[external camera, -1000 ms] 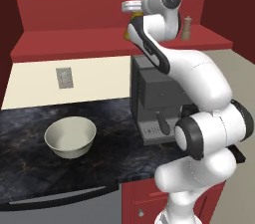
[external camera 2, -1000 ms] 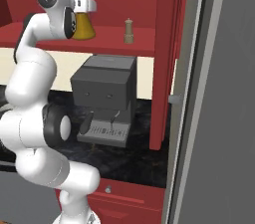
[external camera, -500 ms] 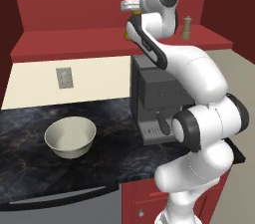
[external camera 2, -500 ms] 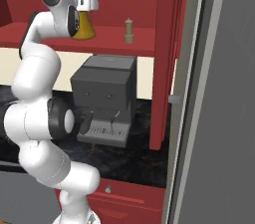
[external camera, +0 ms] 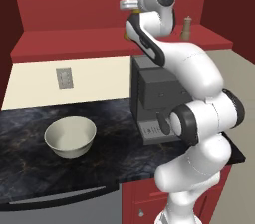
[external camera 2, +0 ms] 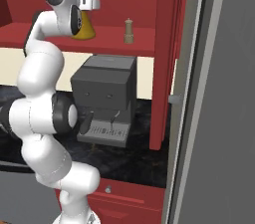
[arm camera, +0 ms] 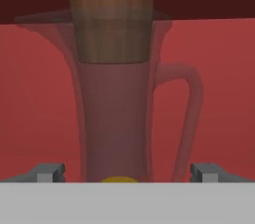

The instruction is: Retrieve the bottle and the shaker from the cabinet and place them next to the mixing bowl on the counter. Then add garlic from the fridge to the mixing bowl.

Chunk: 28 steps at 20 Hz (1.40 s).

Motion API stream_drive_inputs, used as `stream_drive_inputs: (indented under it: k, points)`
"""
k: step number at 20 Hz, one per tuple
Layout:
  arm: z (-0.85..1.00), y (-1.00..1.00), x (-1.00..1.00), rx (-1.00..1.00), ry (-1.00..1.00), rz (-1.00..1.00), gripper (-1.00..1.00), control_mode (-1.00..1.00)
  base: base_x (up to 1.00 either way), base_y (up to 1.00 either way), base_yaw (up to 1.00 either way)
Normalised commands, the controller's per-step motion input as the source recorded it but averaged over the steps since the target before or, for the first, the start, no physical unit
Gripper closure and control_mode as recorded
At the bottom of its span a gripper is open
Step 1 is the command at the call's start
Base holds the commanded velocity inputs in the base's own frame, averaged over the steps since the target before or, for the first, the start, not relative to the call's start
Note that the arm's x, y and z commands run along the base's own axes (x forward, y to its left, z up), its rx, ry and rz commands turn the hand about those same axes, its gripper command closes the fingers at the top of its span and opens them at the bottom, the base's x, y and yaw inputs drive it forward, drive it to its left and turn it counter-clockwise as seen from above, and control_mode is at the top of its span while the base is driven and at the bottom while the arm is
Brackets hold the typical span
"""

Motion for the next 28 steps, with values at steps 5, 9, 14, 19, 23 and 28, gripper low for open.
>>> stream_drive_inputs:
  k: [5,9,14,19,23,28]
  points:
    - [0.0,0.07,0.25,0.0,0.0,0.0,-1.0,-1.0,0.0,0.0,0.0]
    - [0.0,0.05,0.06,0.0,0.0,0.0,1.0,-1.0,0.0,0.0,0.0]
    - [0.0,0.0,-0.12,0.0,0.0,-0.01,1.0,-1.0,0.0,0.0,0.0]
    - [0.0,0.0,-0.67,0.0,-0.02,-0.04,1.0,-1.0,0.0,0.0,0.0]
    - [0.0,0.1,-1.0,0.0,-0.12,-0.01,1.0,-1.0,0.0,0.0,0.0]
    - [0.0,0.13,-1.0,0.0,-0.1,0.0,1.0,-1.0,0.0,0.0,0.0]
